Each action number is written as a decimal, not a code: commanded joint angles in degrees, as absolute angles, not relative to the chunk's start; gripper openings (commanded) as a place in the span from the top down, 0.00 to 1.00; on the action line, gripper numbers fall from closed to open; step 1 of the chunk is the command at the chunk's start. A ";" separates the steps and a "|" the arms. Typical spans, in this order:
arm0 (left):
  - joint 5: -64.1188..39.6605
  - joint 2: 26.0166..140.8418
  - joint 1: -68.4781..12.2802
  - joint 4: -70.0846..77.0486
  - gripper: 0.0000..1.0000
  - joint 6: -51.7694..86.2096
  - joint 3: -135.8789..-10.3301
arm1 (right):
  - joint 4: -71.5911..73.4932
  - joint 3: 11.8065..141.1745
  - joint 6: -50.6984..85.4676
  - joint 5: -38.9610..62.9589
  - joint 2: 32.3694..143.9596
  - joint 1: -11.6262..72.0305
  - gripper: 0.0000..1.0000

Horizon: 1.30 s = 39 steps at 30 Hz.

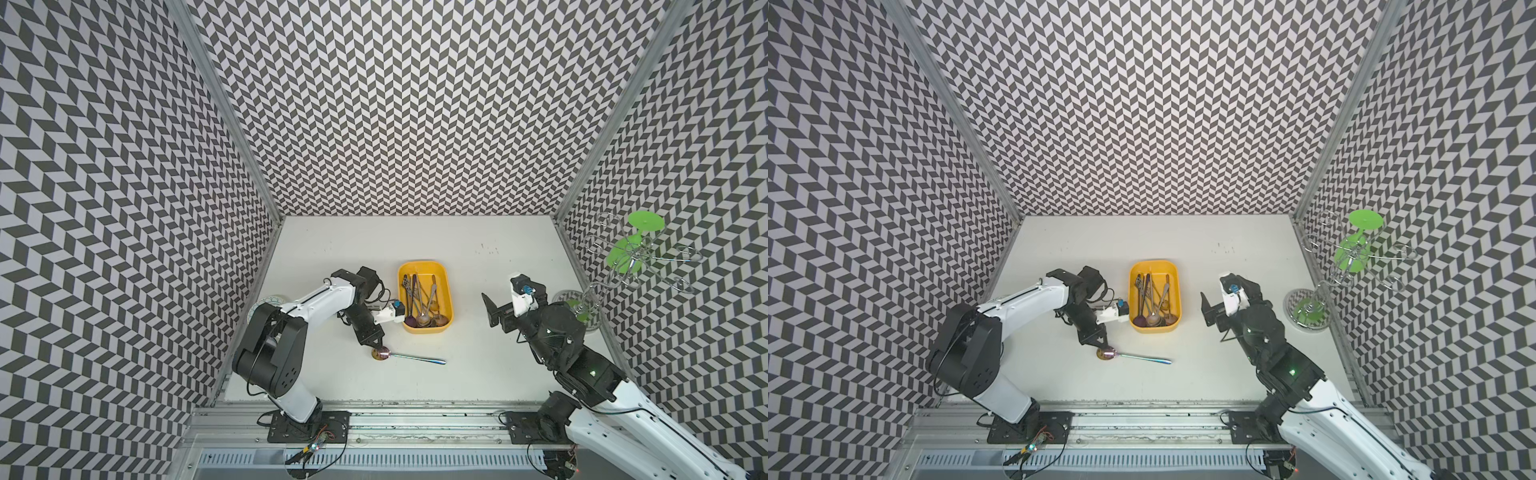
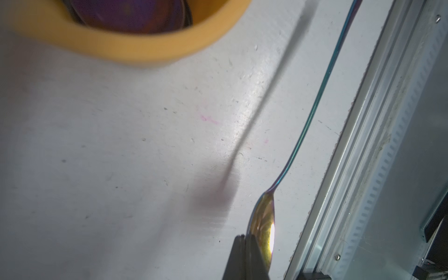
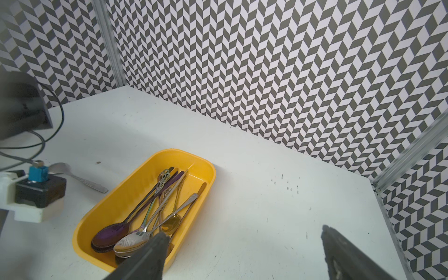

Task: Put the spoon into the storage box
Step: Pick up the spoon from the center of the board.

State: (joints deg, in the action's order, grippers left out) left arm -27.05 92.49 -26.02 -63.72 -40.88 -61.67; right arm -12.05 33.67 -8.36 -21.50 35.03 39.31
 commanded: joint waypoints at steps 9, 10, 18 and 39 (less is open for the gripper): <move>-42.69 91.96 -22.97 -72.29 1.00 -43.68 -80.16 | -12.68 41.94 1.34 -20.73 39.06 39.55 0.00; -44.20 92.55 -22.43 -72.12 1.00 -42.94 -81.80 | -12.91 42.75 2.21 -20.83 39.72 39.48 0.00; -58.43 95.02 -17.40 -57.55 1.00 -27.41 -87.93 | -13.39 48.76 8.79 -17.57 43.94 39.29 0.00; -58.46 79.73 -12.13 36.34 1.00 46.82 -48.19 | 7.89 55.67 33.49 10.48 61.52 38.77 0.04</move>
State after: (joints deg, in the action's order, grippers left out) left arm -58.83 81.84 -12.03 23.38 38.30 -50.17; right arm -0.51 52.29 29.89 2.76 58.78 39.07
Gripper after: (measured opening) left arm 0.045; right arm 0.962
